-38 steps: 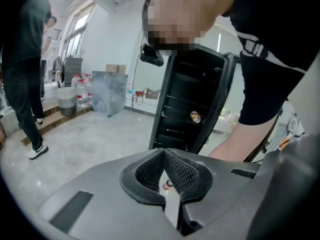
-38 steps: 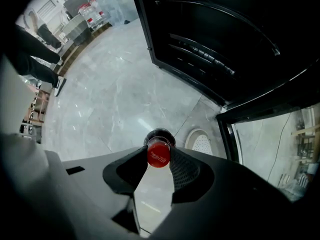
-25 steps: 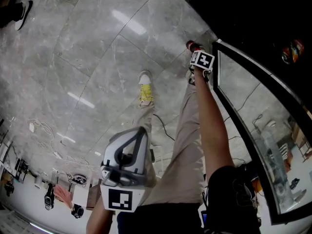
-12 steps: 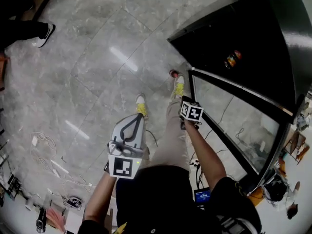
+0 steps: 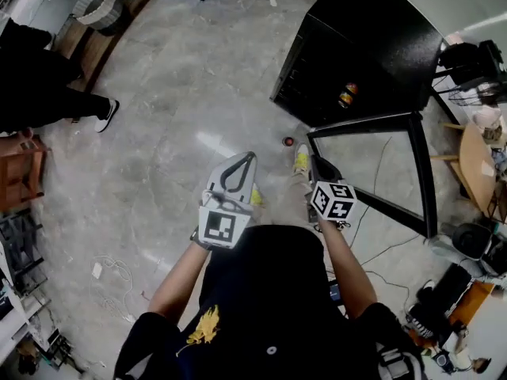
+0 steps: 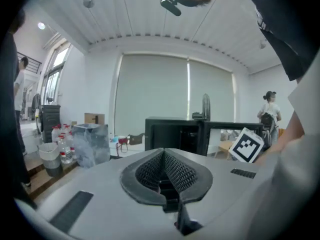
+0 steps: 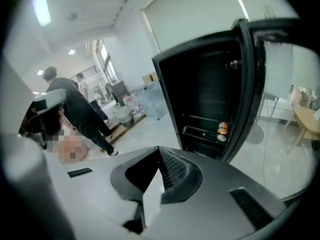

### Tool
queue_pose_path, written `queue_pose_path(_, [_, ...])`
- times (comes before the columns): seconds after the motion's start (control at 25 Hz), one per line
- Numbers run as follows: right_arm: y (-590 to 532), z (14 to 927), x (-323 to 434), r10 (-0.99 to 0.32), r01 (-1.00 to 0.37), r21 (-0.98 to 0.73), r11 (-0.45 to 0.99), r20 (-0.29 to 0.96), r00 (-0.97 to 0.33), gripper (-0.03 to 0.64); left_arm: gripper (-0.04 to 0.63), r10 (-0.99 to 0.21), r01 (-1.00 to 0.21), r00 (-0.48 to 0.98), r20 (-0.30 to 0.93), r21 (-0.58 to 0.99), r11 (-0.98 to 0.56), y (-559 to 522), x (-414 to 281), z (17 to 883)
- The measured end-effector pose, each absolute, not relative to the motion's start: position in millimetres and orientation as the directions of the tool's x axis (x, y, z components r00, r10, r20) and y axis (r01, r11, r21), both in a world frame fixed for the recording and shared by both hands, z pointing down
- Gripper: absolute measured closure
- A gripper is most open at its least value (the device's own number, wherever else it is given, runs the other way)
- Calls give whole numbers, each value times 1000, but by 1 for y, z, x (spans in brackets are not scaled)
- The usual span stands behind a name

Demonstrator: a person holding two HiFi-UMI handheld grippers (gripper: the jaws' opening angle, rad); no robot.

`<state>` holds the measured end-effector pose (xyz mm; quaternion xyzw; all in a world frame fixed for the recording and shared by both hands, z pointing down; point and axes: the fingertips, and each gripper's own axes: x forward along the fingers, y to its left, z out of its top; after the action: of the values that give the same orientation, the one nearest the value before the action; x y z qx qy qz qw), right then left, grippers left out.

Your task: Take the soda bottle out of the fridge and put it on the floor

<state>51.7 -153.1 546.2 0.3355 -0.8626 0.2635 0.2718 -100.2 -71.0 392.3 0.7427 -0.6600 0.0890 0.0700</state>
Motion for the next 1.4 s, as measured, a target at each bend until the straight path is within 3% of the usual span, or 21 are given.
queue_pose_path(0.24, [-121,405,63,-558,-678,-266,685,408,-723,623,577,-977,-979,196,78,-36,-200,-84,-56,325])
queue_pose_path(0.44, [-106,357,91,-656,-717,-225,660,294,-695,623,576,-964,-965,262,40,16,-261,-92,-21,304])
queue_pose_path(0.84, [-90,347,149,-731,-771,-208,602,247,-637,623,577,-911,-905,406,68,-110,-411,-96,38,294])
queue_pose_path(1.0, [-87,347,171,-745,-789,-193,584,259,-615,623,577,-909,-904,417,28,-94,-417,-95,55,284])
queue_pose_path(1.4, [-73,346,171,-744,-777,-230,586,228,-629,623,577,-915,-911,396,79,-88,-402,-68,49,299])
